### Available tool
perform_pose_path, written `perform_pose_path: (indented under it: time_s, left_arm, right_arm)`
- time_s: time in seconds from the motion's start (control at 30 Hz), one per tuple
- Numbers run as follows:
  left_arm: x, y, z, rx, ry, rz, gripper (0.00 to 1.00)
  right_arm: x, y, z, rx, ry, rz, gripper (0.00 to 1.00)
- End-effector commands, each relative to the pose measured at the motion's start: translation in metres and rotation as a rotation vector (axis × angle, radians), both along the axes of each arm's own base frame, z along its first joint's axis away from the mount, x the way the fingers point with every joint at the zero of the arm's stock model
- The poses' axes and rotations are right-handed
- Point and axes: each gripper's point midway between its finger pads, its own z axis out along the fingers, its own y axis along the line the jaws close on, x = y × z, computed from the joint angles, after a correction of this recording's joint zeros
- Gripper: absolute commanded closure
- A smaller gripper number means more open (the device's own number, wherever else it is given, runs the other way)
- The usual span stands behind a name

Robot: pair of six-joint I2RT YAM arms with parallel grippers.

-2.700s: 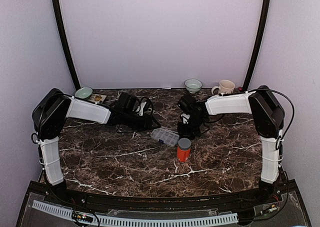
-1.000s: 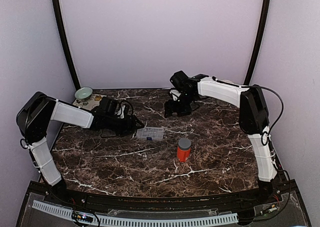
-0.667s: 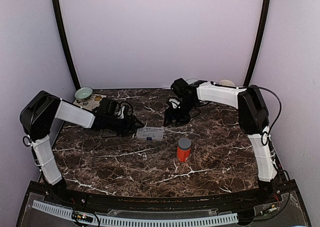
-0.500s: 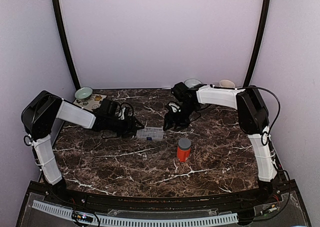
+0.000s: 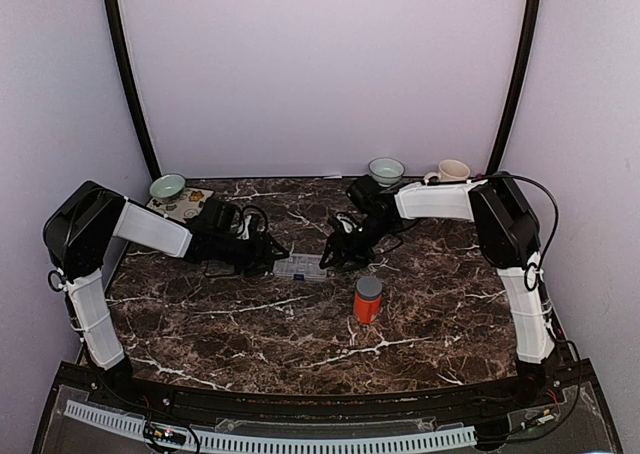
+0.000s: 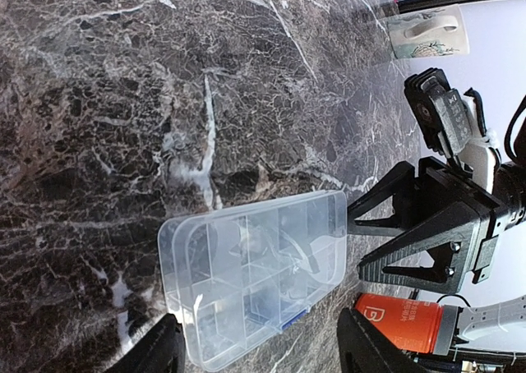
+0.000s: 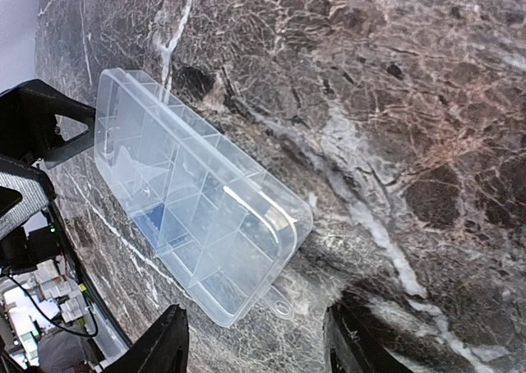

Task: Sort the pills into containers
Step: Pick up the pill container from the center of the board.

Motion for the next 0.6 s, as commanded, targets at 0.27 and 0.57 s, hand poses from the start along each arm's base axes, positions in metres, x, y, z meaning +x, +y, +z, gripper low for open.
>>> perform_pose_path:
  time_s: [0.27, 0.57]
  left_arm:
    - [-0.006, 0.0, -0.0016, -0.026, 0.016, -0.01, 0.35]
    - [-0.0096, 0.0012, -0.0036, -0.026, 0.021, -0.013, 0.36]
  right_arm:
    - [-0.0014, 0.0054, 0.0015, 0.079, 0.042, -0.033, 0.58]
    - [0.0015, 0.0044, -0.0016, 0.128, 0.072, -0.078, 0.69]
